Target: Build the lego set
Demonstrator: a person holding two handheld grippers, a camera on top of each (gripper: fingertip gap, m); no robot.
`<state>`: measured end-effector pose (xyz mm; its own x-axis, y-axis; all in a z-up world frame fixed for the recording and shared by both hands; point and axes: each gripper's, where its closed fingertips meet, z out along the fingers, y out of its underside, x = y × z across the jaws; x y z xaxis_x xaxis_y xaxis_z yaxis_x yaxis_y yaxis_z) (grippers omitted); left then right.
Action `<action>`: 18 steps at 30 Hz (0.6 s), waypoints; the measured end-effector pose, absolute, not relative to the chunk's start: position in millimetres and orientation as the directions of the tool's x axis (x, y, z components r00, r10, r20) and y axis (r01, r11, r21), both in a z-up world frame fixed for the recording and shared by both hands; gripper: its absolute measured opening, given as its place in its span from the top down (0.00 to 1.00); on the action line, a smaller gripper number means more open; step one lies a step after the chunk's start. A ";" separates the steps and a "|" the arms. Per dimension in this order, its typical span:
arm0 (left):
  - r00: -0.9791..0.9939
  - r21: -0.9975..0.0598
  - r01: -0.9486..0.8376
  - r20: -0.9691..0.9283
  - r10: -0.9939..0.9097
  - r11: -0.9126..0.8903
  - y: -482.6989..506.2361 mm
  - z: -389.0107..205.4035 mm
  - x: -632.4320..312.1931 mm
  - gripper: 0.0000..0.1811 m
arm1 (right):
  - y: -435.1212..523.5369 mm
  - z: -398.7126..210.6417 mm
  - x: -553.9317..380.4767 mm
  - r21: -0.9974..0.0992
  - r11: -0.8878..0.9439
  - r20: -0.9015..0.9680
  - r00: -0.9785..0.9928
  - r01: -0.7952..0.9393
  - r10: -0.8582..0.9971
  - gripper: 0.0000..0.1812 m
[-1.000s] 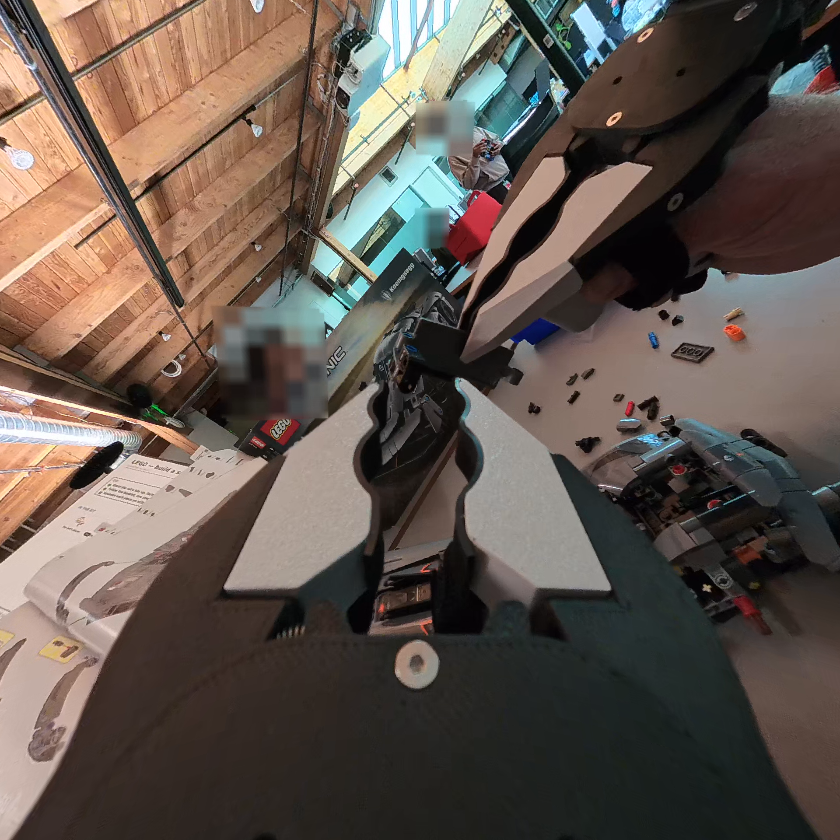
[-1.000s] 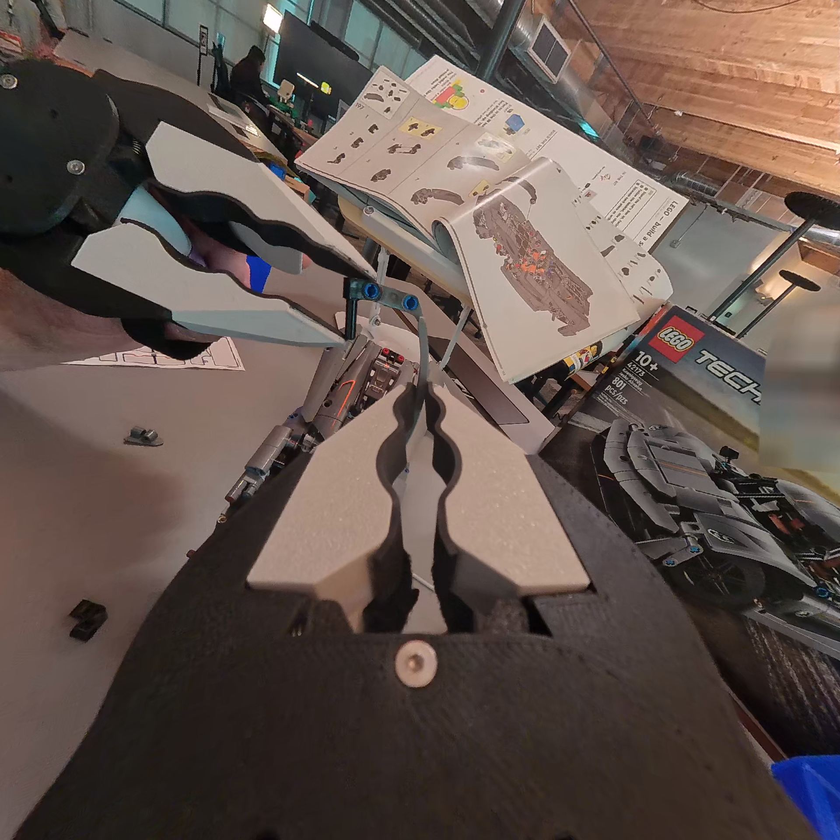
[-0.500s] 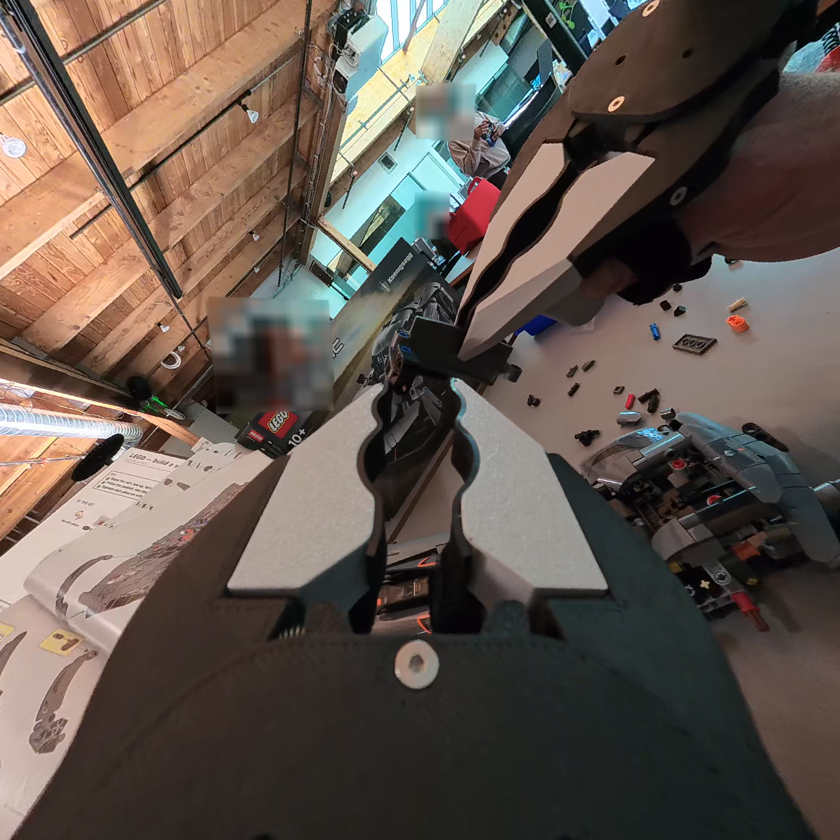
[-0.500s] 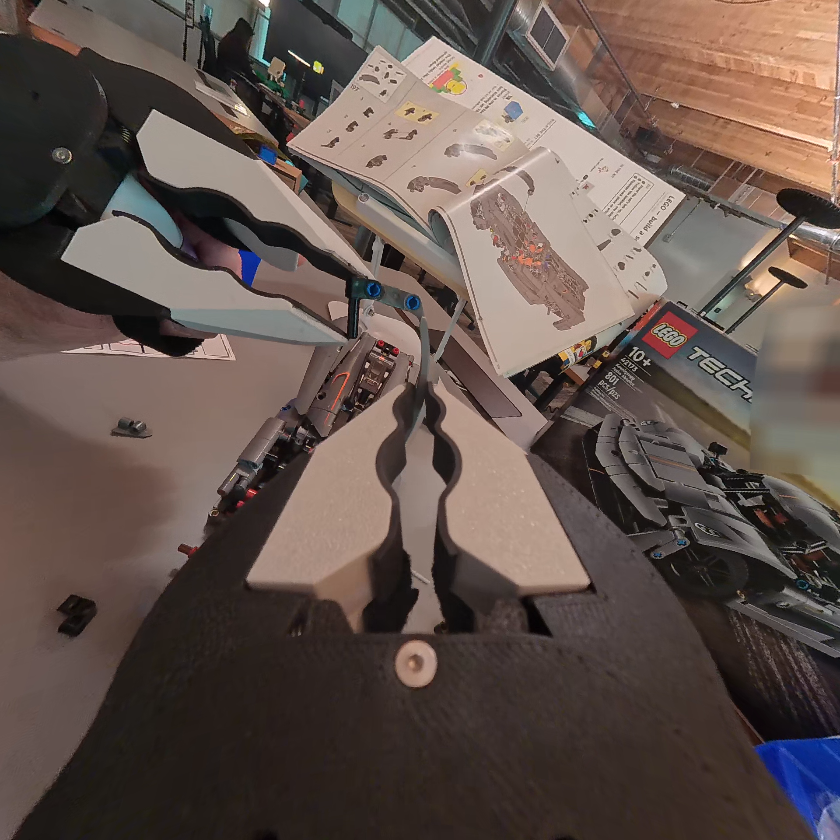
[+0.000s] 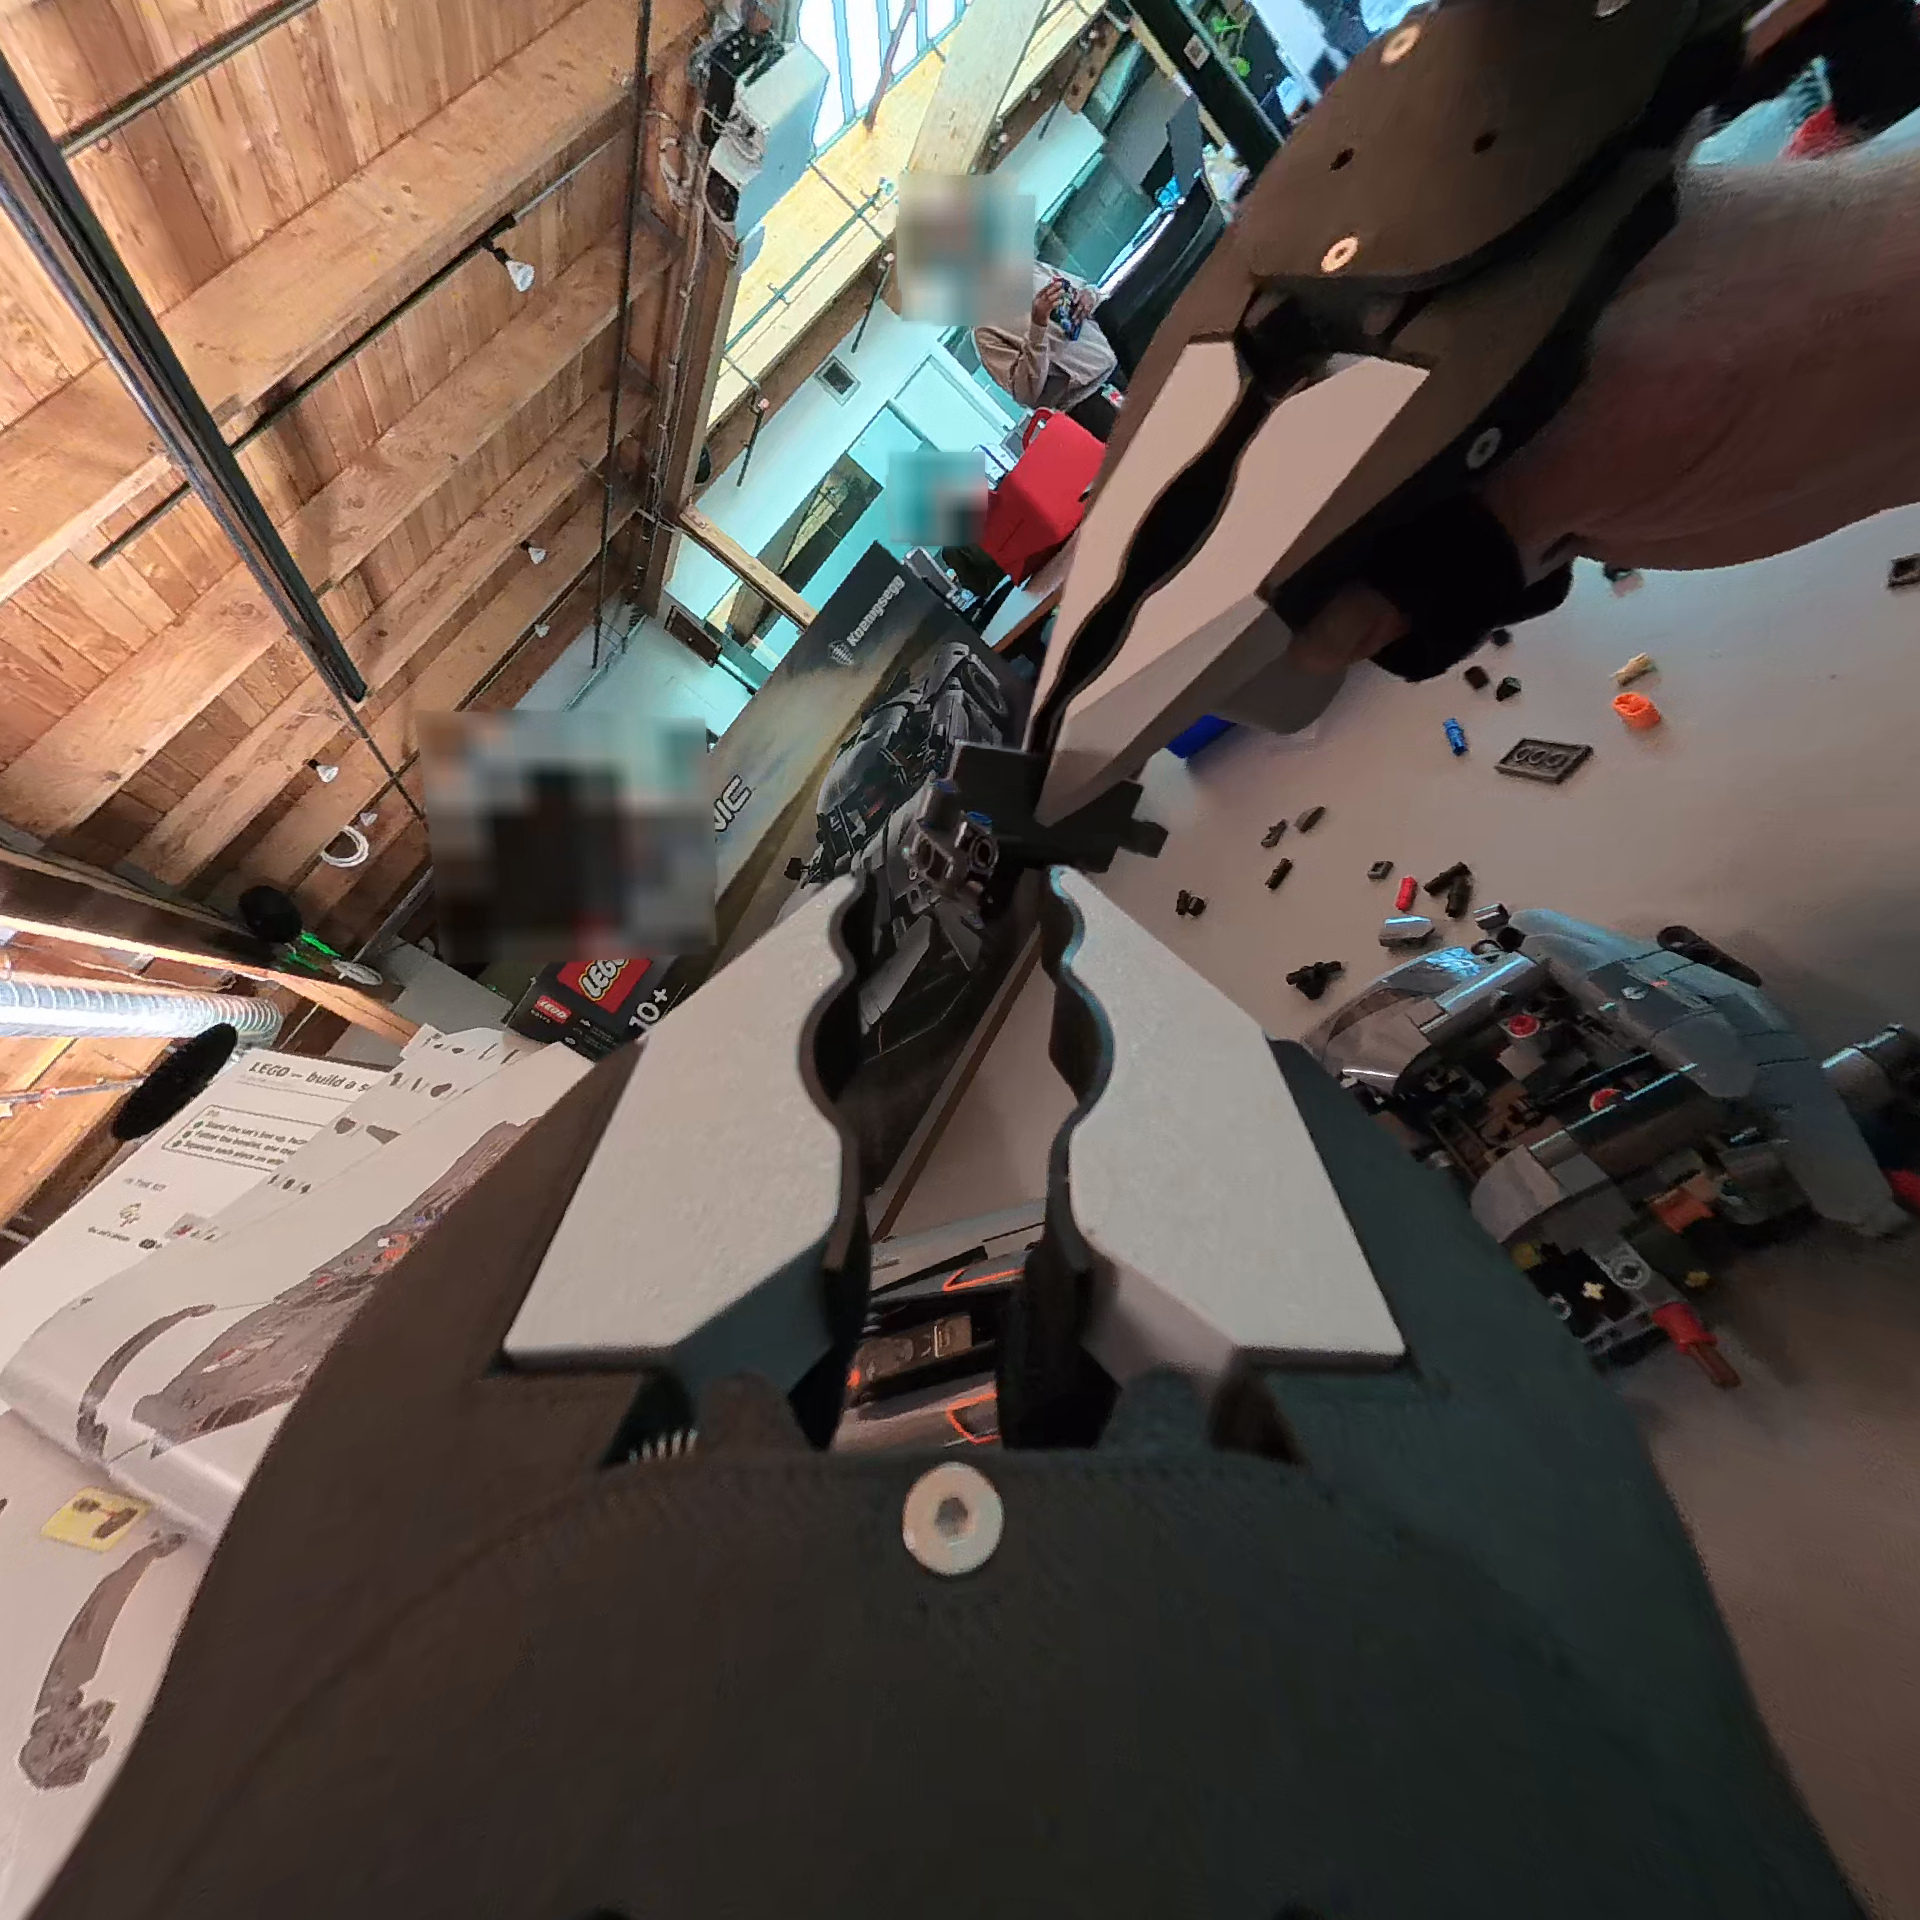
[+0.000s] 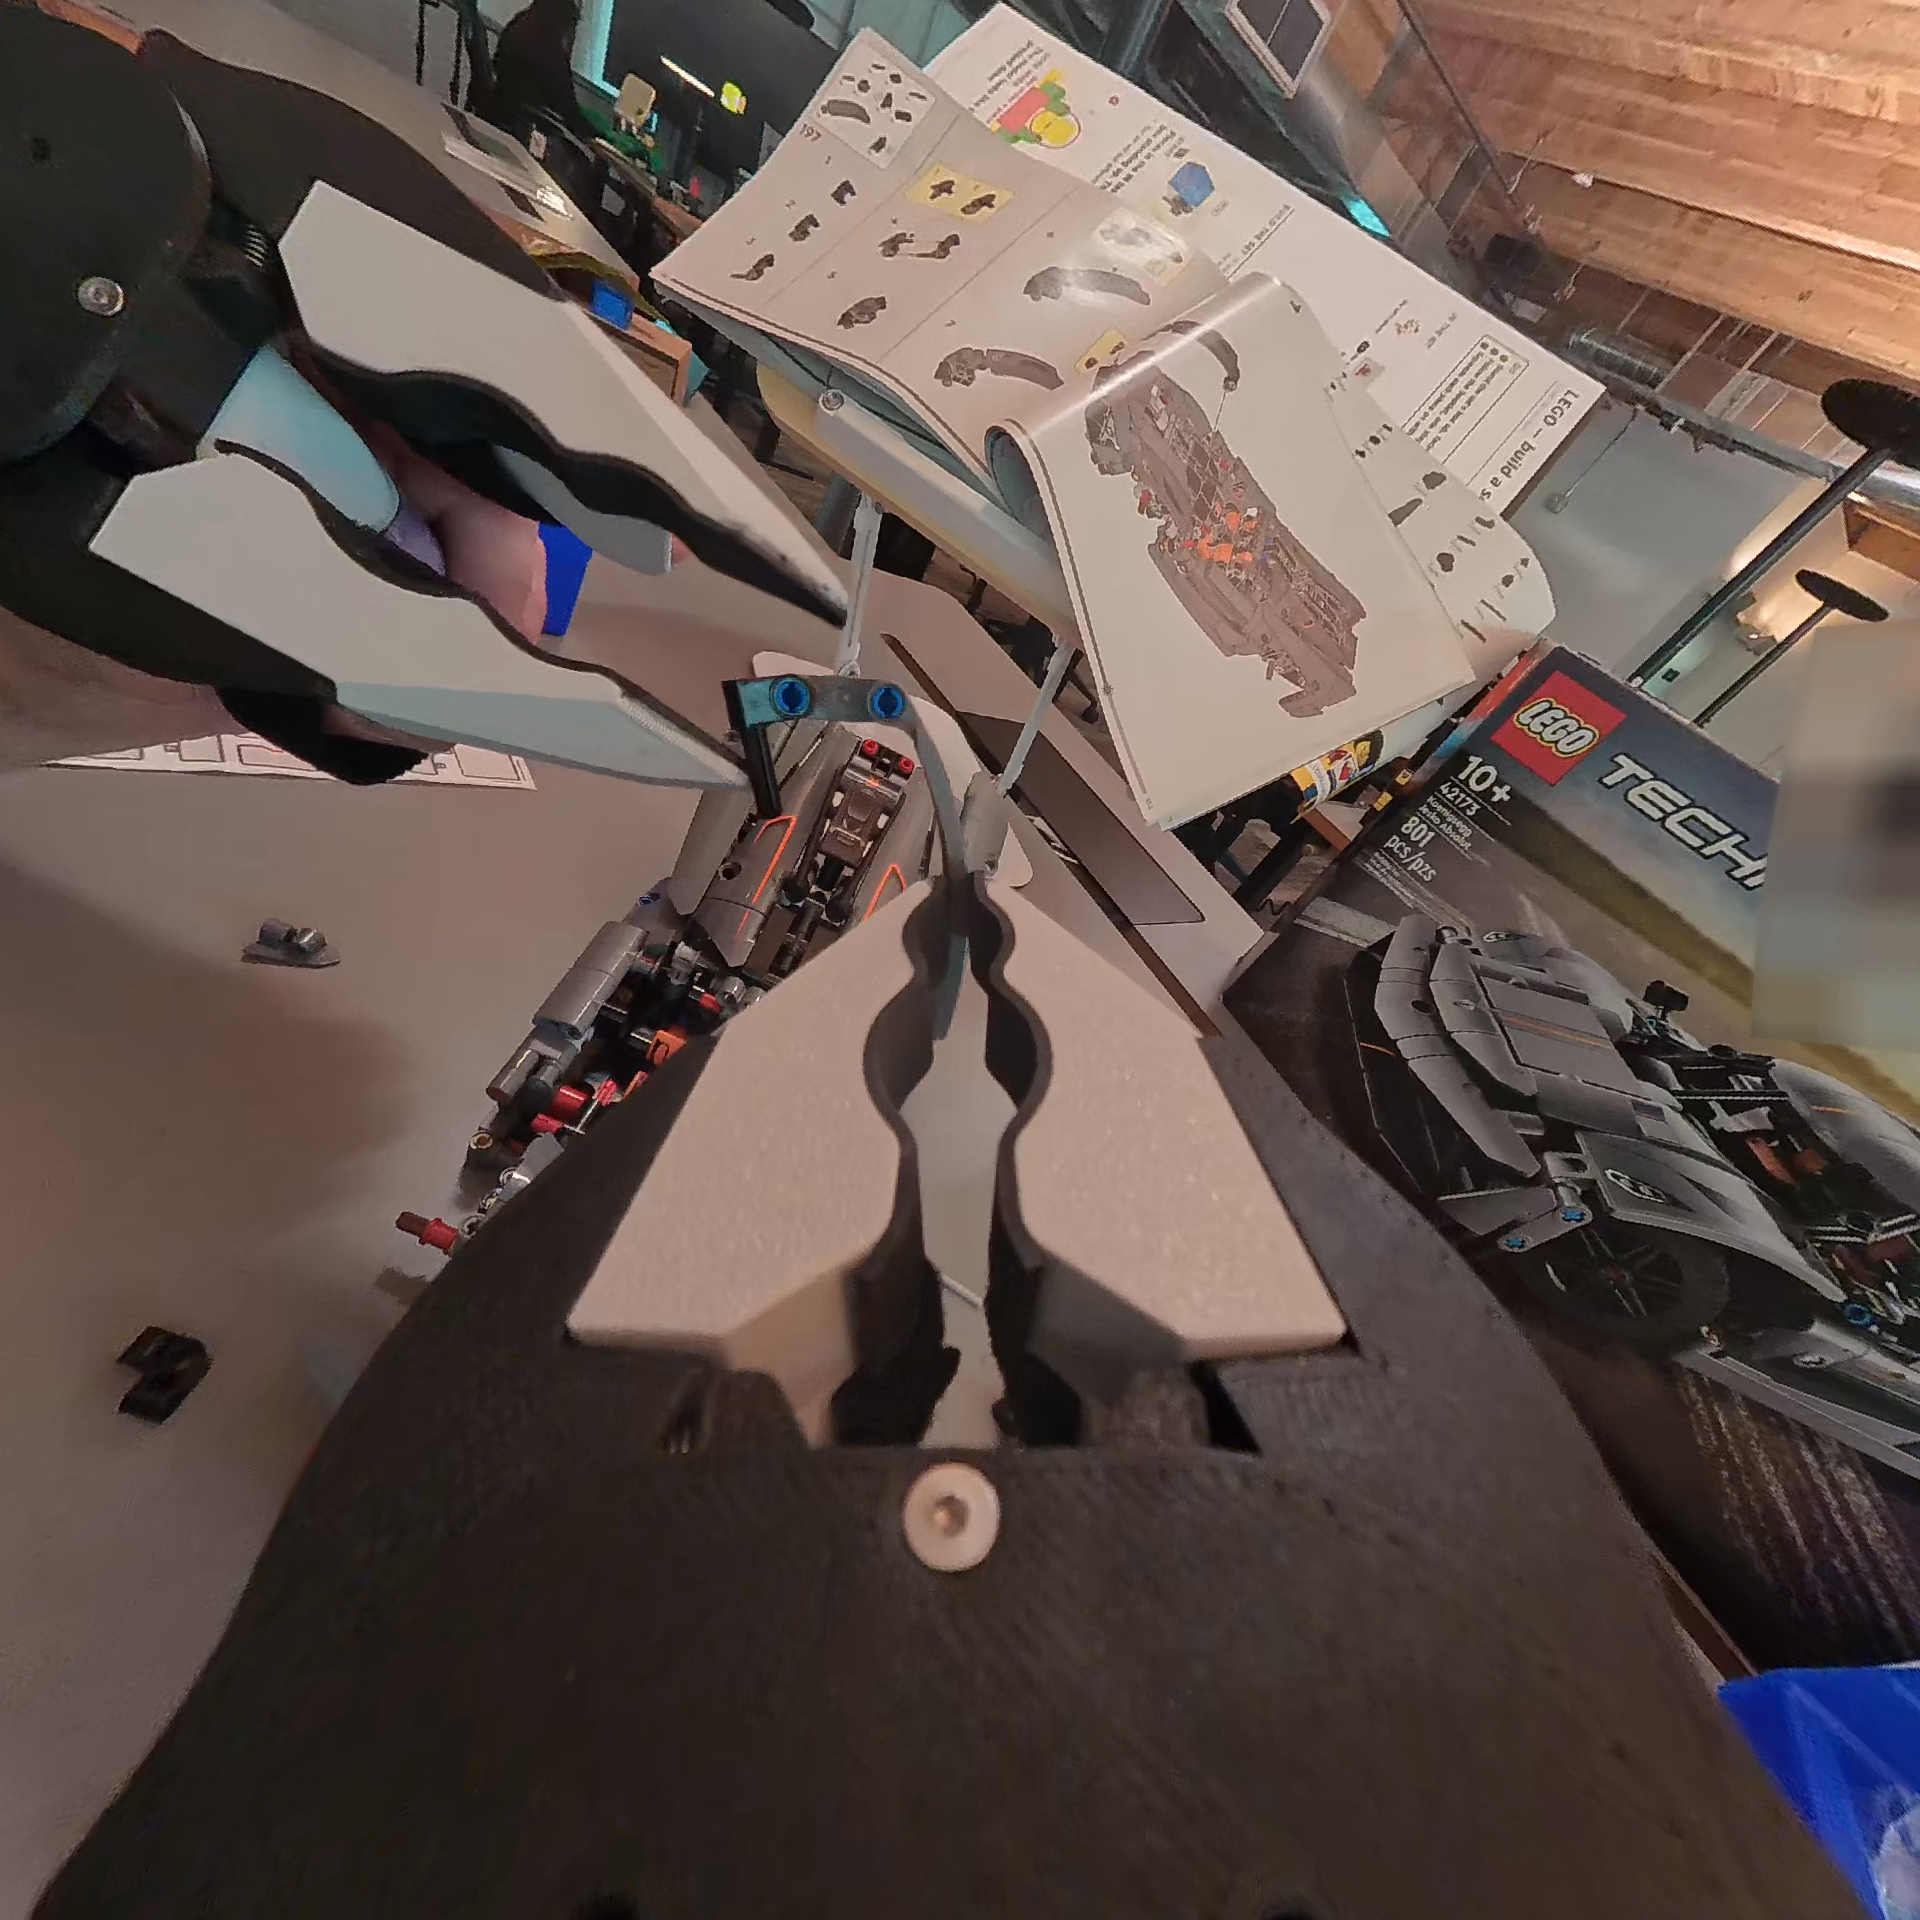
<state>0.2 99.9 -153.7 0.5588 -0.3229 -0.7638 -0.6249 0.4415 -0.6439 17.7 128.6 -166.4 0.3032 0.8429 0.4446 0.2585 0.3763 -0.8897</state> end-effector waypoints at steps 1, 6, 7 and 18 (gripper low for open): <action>0.546 -0.635 -0.635 -0.772 -0.324 0.441 99.7 -155.7 1.3 0.85 | 128.9 -166.9 17.5 -0.890 0.374 0.443 0.304 0.260 0.843 1.00; 0.526 -0.614 -0.654 -0.789 -0.318 0.442 98.9 -158.4 3.1 0.88 | 129.1 -167.8 17.6 -0.889 0.373 0.444 0.299 0.265 0.845 1.00; 0.521 -0.611 -0.657 -0.792 -0.319 0.443 98.6 -159.1 3.7 0.89 | 128.9 -167.7 17.6 -0.889 0.373 0.443 0.297 0.265 0.846 1.00; 0.506 -0.606 -0.658 -0.796 -0.332 0.447 96.6 -159.8 1.3 0.93 | 126.2 -167.7 17.5 -0.883 0.387 0.455 0.282 0.265 0.845 1.00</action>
<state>1.3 96.6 -159.8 0.5064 -0.3324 -0.7956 -0.6584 0.4468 -0.6057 17.5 126.2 -167.7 0.2820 0.8447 0.4550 0.2648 0.3873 -0.8831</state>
